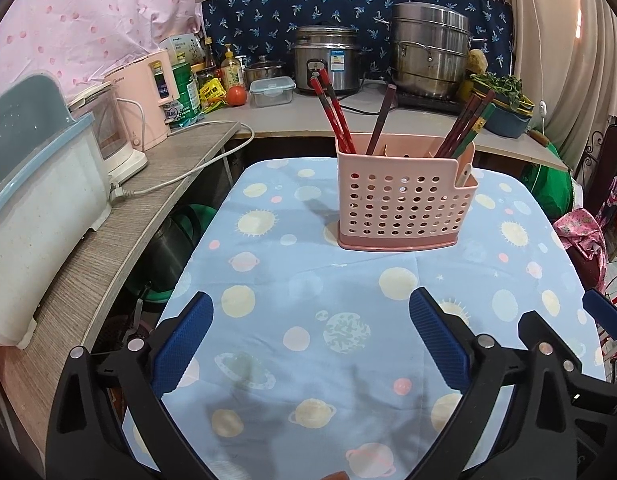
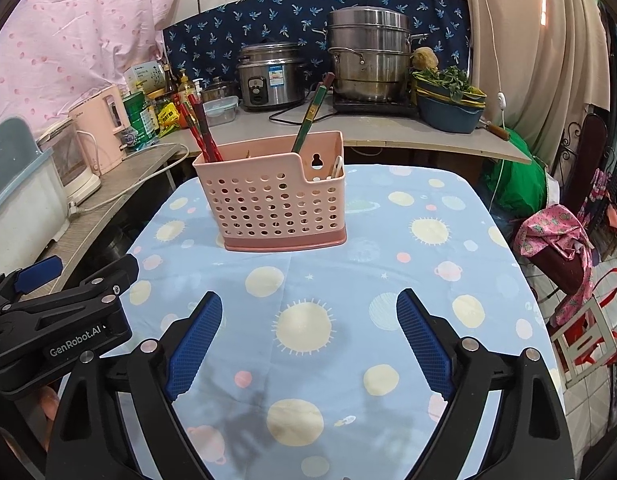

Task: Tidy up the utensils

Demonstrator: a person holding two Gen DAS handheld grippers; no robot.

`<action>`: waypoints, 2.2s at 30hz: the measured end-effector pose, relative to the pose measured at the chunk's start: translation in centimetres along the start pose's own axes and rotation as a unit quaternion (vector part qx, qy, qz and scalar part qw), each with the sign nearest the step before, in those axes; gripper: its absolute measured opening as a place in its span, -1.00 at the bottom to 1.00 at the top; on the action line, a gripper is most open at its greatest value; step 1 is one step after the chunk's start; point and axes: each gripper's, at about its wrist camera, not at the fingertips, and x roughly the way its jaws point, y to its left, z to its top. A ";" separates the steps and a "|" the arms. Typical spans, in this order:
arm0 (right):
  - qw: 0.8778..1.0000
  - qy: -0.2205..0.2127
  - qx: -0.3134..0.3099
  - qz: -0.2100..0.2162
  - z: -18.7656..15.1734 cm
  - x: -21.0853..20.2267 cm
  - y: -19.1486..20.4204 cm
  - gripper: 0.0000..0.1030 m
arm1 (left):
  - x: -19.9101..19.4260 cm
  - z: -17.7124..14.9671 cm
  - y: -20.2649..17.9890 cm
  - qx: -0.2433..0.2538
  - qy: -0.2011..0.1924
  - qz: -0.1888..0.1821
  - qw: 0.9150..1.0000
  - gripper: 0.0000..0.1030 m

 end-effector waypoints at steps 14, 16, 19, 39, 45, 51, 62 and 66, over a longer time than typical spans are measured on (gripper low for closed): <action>1.000 0.005 0.000 -0.004 -0.2 0.4 0.0 0.66 | 0.1 -0.1 0.0 0.003 -0.001 0.005 1.000 0.83; 1.000 0.005 0.000 -0.005 -0.3 0.4 0.0 0.65 | 0.2 -0.1 0.1 0.002 -0.001 0.005 1.000 0.83; 1.000 0.005 0.000 -0.005 -0.3 0.4 0.0 0.65 | 0.2 -0.1 0.1 0.003 -0.001 0.006 1.000 0.83; 1.000 0.007 -0.001 -0.006 -0.3 0.6 -0.2 0.65 | 0.4 -0.3 0.3 0.002 0.000 0.010 1.000 0.83; 1.000 0.007 -0.002 -0.005 -0.2 0.5 -0.2 0.66 | 0.2 -0.3 0.2 -0.001 0.000 0.012 1.000 0.83; 1.000 0.007 -0.003 -0.007 -0.3 0.6 -0.3 0.66 | 0.2 -0.2 0.3 -0.006 -0.003 0.017 1.000 0.83; 1.000 0.003 -0.006 -0.008 -0.2 0.4 -0.6 0.66 | -0.3 -0.1 0.2 -0.001 -0.009 0.021 1.000 0.83; 1.000 0.002 -0.007 -0.009 -0.1 0.0 -0.7 0.66 | -0.6 0.0 0.2 -0.002 -0.014 0.023 1.000 0.83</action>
